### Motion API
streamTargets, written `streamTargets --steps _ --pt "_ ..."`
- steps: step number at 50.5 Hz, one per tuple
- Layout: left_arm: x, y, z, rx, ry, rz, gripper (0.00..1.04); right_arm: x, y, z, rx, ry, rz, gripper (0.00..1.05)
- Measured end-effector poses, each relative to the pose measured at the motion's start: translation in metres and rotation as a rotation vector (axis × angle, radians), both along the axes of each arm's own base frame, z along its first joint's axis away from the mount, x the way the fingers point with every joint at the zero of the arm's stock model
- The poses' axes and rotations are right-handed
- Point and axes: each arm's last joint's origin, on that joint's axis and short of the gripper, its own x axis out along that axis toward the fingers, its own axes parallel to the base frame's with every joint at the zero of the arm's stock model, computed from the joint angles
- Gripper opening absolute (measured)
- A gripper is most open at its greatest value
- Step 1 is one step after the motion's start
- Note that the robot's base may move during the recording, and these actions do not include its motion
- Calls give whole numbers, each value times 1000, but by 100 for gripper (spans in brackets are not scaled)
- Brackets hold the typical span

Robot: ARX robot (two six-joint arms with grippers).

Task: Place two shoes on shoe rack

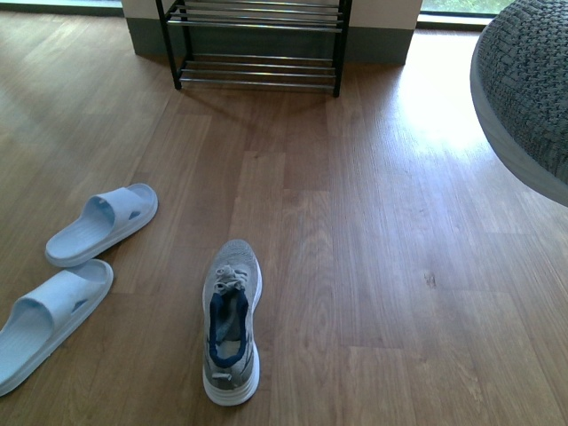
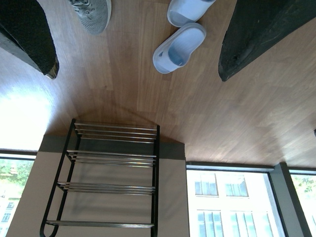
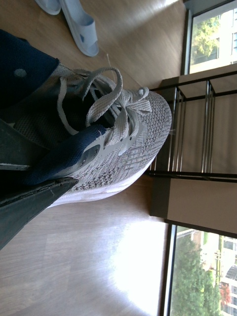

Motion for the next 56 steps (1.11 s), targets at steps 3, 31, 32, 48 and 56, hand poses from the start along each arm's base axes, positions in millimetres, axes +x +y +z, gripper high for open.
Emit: streamTargets --steps 3,31,32,48,56 --pt "0 0 0 0 0 1 95 0 0 0 0 0 1 1" --pt "52 -14 1 -727 480 -52 95 0 0 0 0 0 1 1" --pt "59 -15 3 -730 489 -52 95 0 0 0 0 0 1 1" --pt "144 -39 -61 -576 871 -9 95 0 0 0 0 0 3 1" --pt "177 -55 -104 -497 1027 -36 95 0 0 0 0 0 3 1"
